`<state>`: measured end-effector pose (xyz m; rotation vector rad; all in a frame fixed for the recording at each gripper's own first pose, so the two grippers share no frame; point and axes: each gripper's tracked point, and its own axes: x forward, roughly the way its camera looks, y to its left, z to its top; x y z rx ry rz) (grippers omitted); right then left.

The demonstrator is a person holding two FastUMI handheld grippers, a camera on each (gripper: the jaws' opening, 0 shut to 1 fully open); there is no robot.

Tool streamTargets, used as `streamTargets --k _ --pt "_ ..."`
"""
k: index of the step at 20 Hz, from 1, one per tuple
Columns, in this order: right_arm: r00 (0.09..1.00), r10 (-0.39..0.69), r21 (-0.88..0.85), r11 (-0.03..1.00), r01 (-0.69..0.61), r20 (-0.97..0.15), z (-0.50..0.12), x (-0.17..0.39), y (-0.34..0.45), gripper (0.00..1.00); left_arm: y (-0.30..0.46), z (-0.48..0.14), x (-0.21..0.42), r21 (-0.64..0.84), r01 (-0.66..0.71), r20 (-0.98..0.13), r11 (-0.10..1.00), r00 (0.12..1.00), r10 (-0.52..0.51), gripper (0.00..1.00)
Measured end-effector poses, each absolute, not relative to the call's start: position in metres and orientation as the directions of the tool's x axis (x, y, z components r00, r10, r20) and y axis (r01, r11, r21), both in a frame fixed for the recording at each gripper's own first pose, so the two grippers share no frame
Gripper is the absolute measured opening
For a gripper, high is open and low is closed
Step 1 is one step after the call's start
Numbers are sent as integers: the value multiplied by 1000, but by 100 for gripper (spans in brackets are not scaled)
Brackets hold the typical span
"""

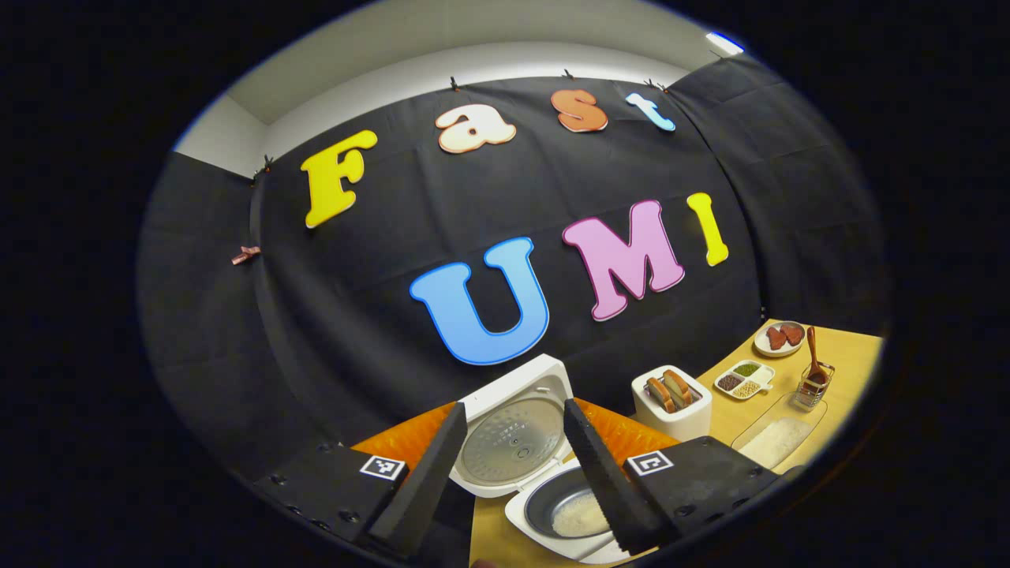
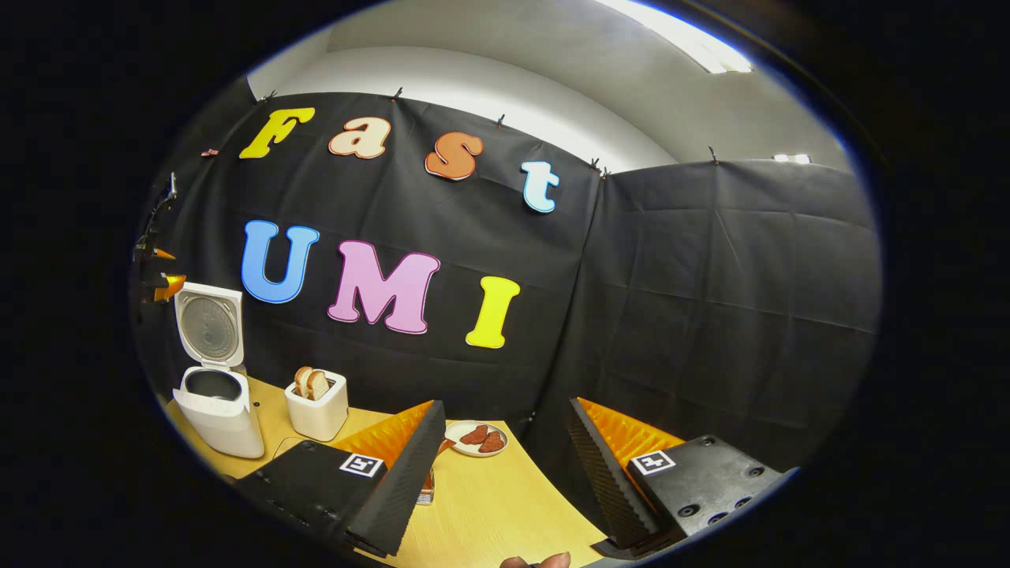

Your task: Close the left gripper, press the button to open the rice cooker; take a wooden spoon from the chopstick holder with the right hand, scoop a spoonful of rice and pour it into the rice cooker, then put the wooden spoon back into the chopstick holder.

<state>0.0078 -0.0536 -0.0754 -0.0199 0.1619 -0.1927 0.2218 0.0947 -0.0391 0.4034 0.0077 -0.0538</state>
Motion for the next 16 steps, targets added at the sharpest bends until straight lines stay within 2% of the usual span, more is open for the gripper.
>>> streamTargets --k 2,5,8,12,16 --pt "975 -159 -27 987 157 -155 -79 13 -47 98 83 -27 203 357 28 33 934 999 -42 97" --pt "985 -91 -13 996 90 -148 -86 22 -38 98 72 -26 179 276 -15 62 961 998 -2 96" --pt "987 26 22 1000 -23 -161 -102 36 -23 98 61 -31 160 208 -45 49 977 998 36 96" --pt "952 182 152 977 -148 -246 -149 61 -9 98 53 -37 135 176 -98 30 979 995 94 96" --pt "881 285 324 932 -162 -378 -220 93 -3 98 45 -47 114 164 -143 -9 976 989 147 96"
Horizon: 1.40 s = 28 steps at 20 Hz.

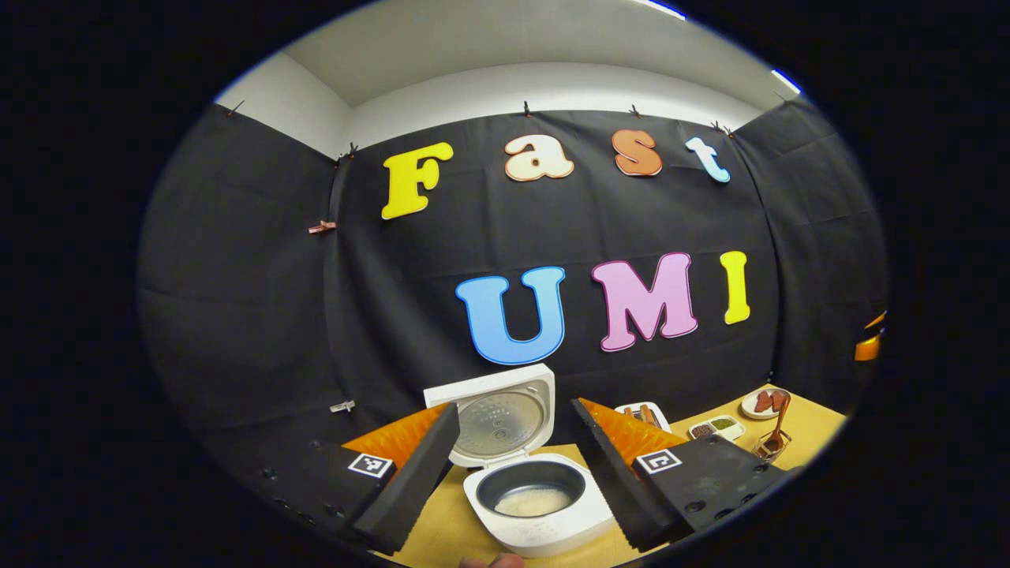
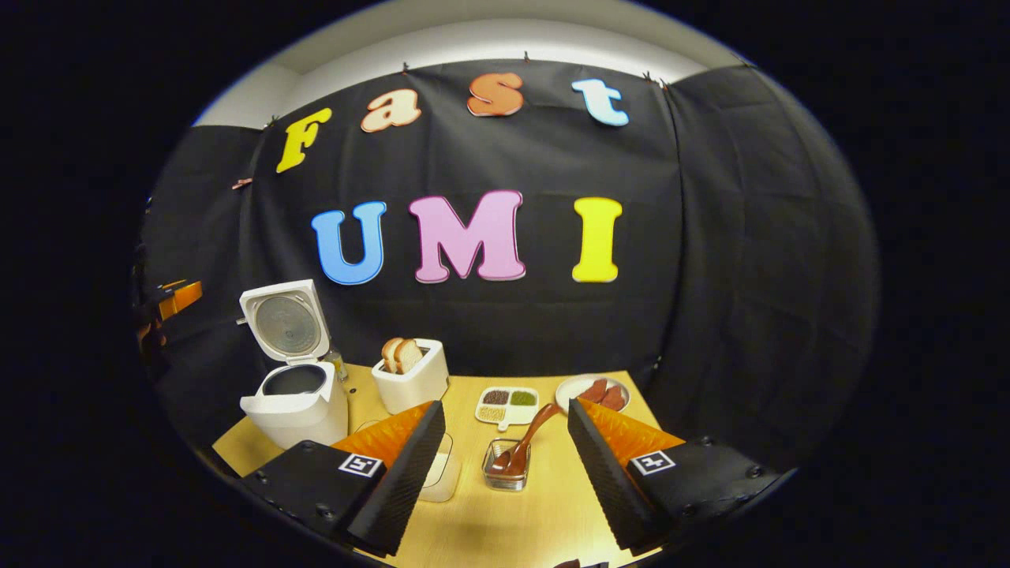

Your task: Close the left gripper, press the button to open the rice cooker; take a wooden spoon from the chopstick holder with the right hand, scoop a spoonful of rice and pour it into the rice cooker, then put the wooden spoon back into the chopstick holder.

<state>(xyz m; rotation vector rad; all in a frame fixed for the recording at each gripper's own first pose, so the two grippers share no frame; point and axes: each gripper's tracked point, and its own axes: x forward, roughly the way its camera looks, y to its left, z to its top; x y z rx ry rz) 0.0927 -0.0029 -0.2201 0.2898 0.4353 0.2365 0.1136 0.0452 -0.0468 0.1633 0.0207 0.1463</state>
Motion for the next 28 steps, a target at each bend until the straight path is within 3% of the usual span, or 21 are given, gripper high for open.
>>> streamTargets --k 1,2,7,13,16,19,21,22,28 --pt "856 300 353 924 -150 -421 -245 102 -4 98 43 -54 108 158 -155 -25 975 987 161 100" --pt "836 314 381 914 -139 -449 -265 111 -4 98 40 -58 102 153 -169 -36 974 984 176 96" --pt "751 372 471 877 -93 -545 -352 161 1 96 31 -78 77 142 -255 -97 956 958 270 96" --pt "671 448 521 847 -106 -591 -427 203 31 96 21 -87 55 142 -324 -136 935 929 343 96" --pt "653 456 527 844 -101 -605 -457 222 45 89 24 -88 50 155 -358 -147 921 913 380 97" --pt "646 461 533 840 -97 -609 -477 237 61 76 27 -97 42 161 -389 -162 907 896 413 96" --pt "650 453 518 849 -106 -610 -484 242 68 42 27 -102 38 174 -399 -173 900 887 427 96" --pt "660 445 508 854 -111 -605 -481 244 70 31 27 -105 37 179 -401 -180 899 885 430 97" --pt "701 457 525 840 -137 -548 -455 237 75 13 33 -109 35 164 -409 -196 898 879 436 96"
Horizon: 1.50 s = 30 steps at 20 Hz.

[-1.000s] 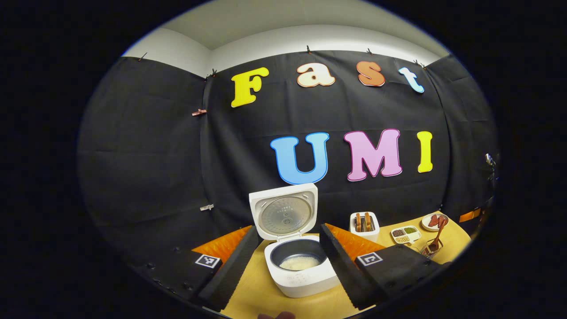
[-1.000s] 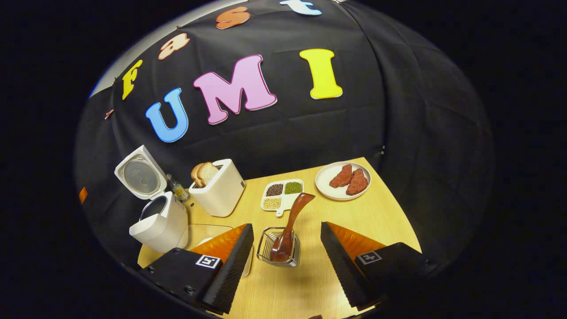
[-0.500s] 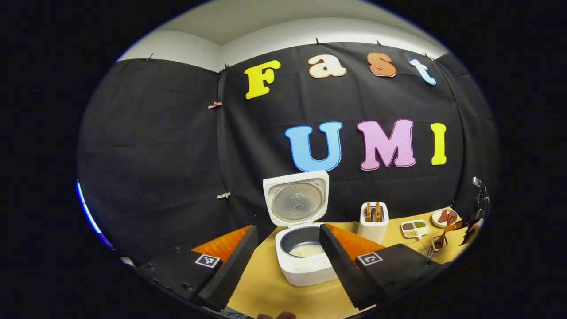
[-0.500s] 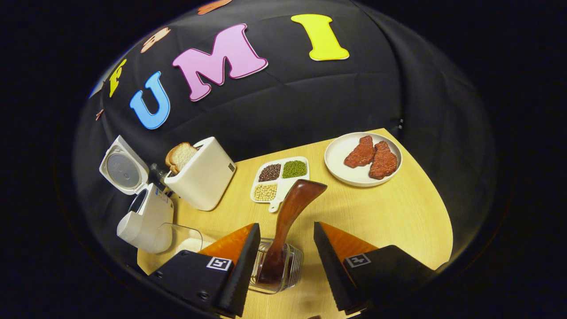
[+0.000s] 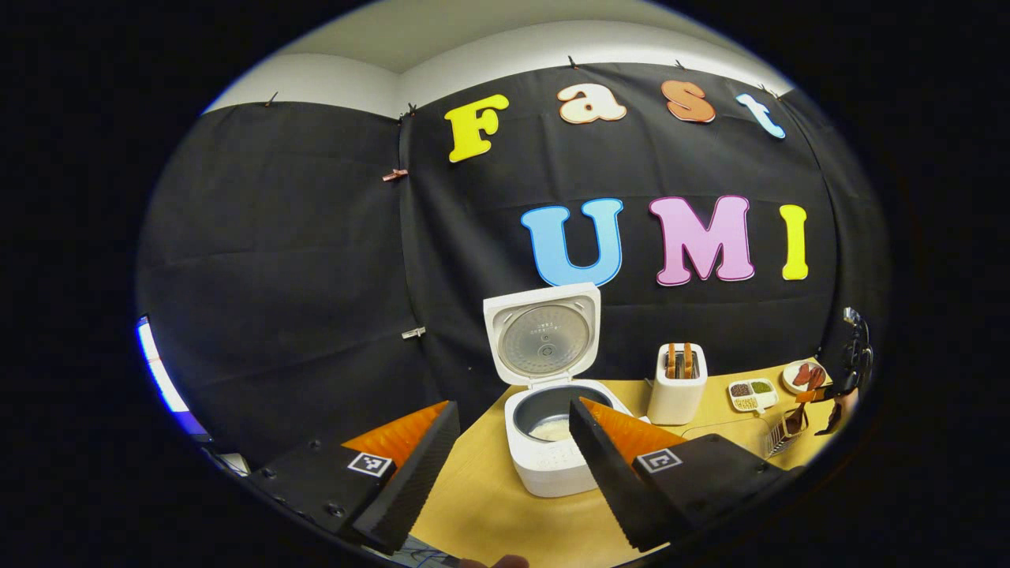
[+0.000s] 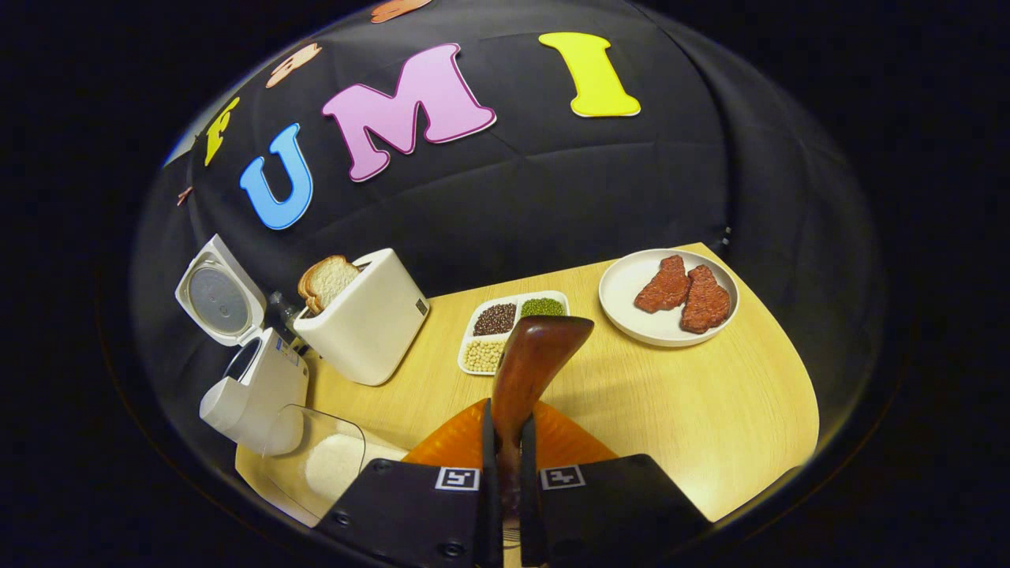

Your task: Close the left gripper, press the button to open the rice cooker; take a wooden spoon from the chopstick holder with the right hand, scoop a spoonful of rice and pour it into the rice cooker, then put the wooden spoon back into the chopstick holder.

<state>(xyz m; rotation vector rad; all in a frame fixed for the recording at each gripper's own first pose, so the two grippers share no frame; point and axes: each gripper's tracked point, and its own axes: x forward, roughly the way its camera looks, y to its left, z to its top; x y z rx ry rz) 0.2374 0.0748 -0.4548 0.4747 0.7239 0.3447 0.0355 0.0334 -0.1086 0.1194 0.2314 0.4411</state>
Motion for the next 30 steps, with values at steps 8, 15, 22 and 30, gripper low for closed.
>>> streamTargets --k 8,15,22,30 --pt "788 430 526 835 -161 -441 -385 232 49 13 47 -105 35 140 -372 -180 917 902 393 96" --pt "817 439 491 841 -227 -374 -319 215 84 13 66 -104 22 126 -345 -163 930 918 362 97" --pt "778 521 285 851 -441 -351 -302 193 185 13 86 -110 8 102 -319 -170 942 928 333 97" --pt "770 469 -205 781 -590 -432 -367 178 267 13 106 -116 -1 94 -318 -169 944 929 329 97"
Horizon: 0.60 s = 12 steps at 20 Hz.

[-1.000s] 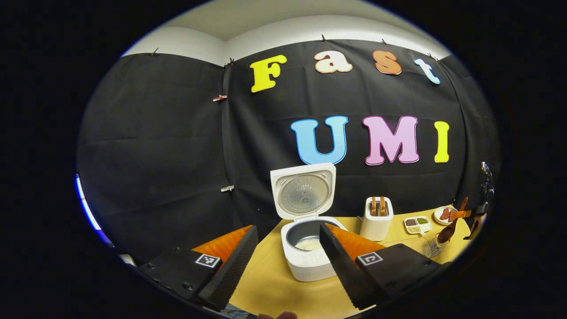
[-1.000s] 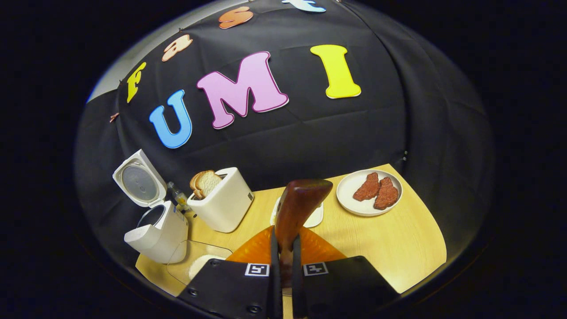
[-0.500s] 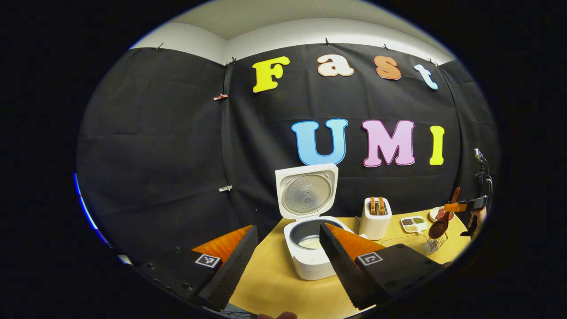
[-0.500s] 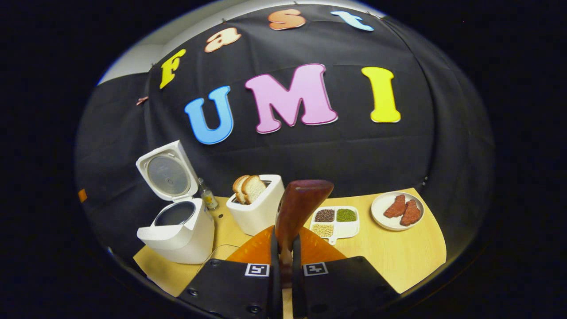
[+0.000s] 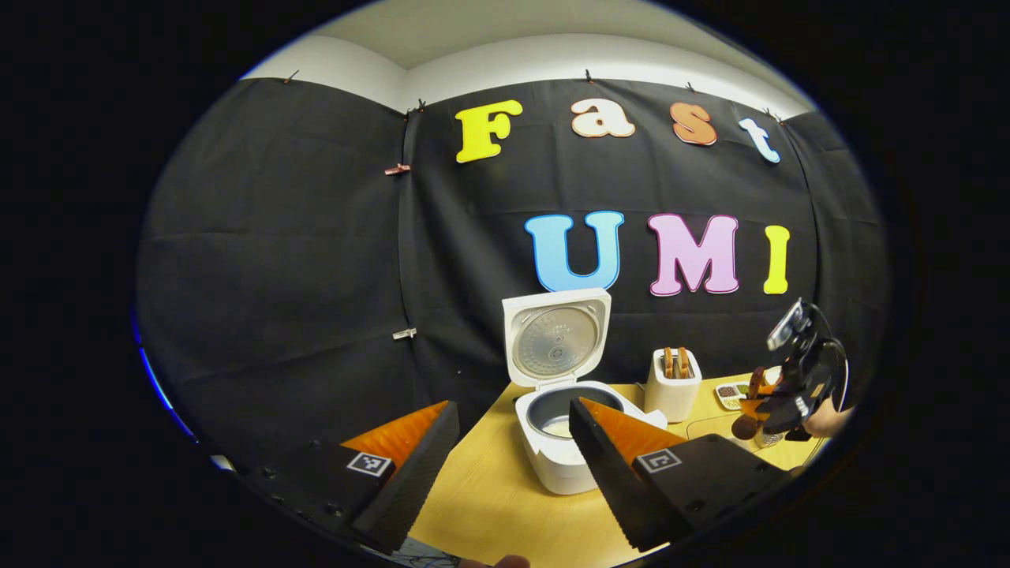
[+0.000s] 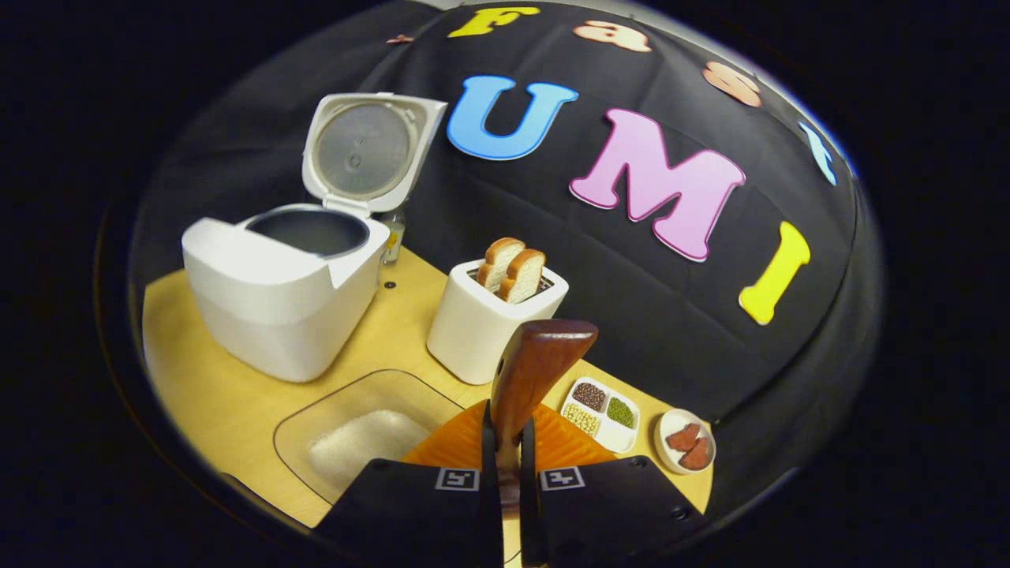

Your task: Close the left gripper, press the button to open the rice cooker; take a wooden spoon from the chopstick holder with the right hand, scoop a spoonful of rice and pour it into the rice cooker, then put the wooden spoon back into the chopstick holder.

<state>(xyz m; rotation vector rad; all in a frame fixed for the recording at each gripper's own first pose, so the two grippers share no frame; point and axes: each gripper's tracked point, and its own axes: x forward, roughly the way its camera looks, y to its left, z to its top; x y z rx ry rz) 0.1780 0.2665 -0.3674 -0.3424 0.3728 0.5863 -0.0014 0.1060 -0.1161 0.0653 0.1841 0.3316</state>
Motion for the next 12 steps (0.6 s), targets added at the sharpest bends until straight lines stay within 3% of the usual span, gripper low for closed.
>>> streamTargets --k 3,7,12 --pt "777 445 -304 741 -599 -445 -394 174 282 13 114 -123 -6 90 -320 -178 943 927 331 96" --pt "781 402 -312 754 -579 -477 -418 170 294 13 121 -133 -11 82 -329 -194 941 921 339 97" --pt "717 455 -73 817 -572 -528 -421 138 324 13 125 -142 -18 59 -344 -211 937 913 348 97"
